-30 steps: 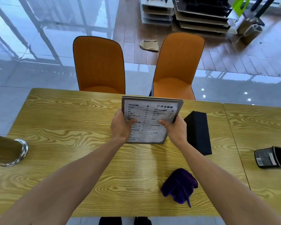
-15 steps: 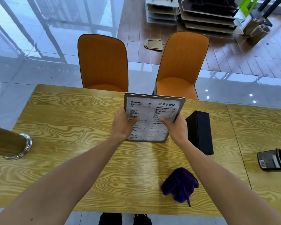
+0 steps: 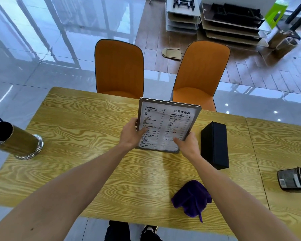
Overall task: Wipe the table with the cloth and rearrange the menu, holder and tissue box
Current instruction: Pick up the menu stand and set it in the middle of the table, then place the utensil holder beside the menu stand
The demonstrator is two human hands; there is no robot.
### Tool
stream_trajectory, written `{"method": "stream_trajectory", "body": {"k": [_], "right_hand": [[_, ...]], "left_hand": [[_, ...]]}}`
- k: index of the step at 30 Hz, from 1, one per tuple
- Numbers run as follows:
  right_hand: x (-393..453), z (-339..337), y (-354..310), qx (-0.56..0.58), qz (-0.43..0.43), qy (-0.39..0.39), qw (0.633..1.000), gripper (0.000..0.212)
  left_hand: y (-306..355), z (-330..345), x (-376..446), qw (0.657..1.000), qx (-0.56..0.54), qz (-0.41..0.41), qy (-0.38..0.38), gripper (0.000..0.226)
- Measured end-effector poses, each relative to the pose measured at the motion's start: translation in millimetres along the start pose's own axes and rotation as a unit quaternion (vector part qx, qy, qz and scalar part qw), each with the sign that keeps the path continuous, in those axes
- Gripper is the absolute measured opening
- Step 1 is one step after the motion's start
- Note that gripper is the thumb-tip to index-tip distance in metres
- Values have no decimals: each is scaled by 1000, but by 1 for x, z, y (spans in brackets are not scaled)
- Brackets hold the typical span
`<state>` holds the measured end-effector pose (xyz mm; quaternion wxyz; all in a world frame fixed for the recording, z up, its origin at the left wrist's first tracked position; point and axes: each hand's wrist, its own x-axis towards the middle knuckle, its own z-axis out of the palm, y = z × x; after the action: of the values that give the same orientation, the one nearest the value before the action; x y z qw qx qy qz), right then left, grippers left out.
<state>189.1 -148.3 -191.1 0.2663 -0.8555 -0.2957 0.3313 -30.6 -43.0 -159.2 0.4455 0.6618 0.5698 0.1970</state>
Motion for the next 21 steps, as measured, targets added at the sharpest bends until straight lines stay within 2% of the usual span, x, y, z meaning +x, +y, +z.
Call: {"method": "stream_trajectory", "body": {"k": [4,7,10,13,16,19,21], "right_hand": [[-16,9,-6,-70,40,-62,995,69],[-27,13,-16,-152,33,-116,981,41],[-36,24,-35,-199,-5,-163,966,25],[-47,38,-64,-162,-58,-236,956,37],[-56,55,-97,-146,-138,-282,938,34],[-66,73,-135,-144,-189,-302,923,74],[-75,85,-163,-134,-234,-305,913,87]], "left_hand": [[-5,-12,-12,1000,7,-2,-12,56],[-10,-22,-23,1000,21,-17,-15,66],[-14,-36,-36,999,29,-30,-20,63],[-22,-56,-47,998,39,-46,-11,60],[-29,-84,-57,997,43,-61,22,58],[-33,-117,-68,996,41,-56,59,59],[-35,-142,-75,993,52,-41,93,59]]}}
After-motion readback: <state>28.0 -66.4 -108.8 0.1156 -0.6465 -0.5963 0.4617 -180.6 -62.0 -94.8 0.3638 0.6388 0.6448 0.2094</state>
